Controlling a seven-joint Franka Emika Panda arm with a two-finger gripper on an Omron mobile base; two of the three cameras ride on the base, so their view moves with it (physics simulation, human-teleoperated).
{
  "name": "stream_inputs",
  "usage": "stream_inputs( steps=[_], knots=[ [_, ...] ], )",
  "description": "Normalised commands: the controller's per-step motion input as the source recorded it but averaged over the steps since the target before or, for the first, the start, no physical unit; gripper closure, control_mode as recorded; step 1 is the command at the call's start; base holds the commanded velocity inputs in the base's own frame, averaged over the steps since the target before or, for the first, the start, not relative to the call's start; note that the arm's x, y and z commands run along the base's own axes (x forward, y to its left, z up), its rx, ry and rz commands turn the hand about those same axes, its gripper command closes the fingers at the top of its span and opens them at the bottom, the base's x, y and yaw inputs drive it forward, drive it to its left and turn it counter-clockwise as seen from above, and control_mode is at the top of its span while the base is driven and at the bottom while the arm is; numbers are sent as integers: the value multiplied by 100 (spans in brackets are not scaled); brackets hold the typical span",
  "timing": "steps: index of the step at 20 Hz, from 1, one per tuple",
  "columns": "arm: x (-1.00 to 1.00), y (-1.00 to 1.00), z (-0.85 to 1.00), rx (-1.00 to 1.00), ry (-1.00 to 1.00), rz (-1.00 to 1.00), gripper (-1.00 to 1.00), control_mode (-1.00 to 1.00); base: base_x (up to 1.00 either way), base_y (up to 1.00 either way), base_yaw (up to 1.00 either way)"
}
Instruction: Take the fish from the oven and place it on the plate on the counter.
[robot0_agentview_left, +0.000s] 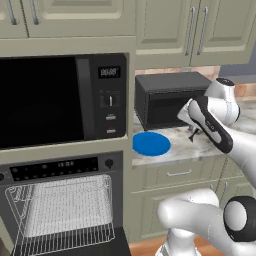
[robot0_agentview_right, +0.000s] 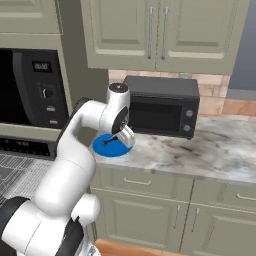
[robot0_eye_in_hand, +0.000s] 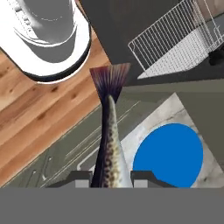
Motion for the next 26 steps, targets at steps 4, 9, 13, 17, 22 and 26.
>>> stream_inputs(
  steps=[4, 9, 13, 17, 22, 26],
  knots=[
    [4, 15, -16, -7, -13, 36, 100, -100, 0, 0, 0],
    [18, 19, -37, -19, -27, 32, 100, -100, 0, 0, 0],
    [1, 6, -56, -24, -24, 22, 100, -100, 0, 0, 0],
    [34, 5, -47, -22, -11, 28, 100, -100, 0, 0, 0],
    [19, 15, 4, -18, 2, 30, 100, -100, 0, 0, 0],
    [1, 9, 39, -9, 15, 25, 100, -100, 0, 0, 0]
  ],
)
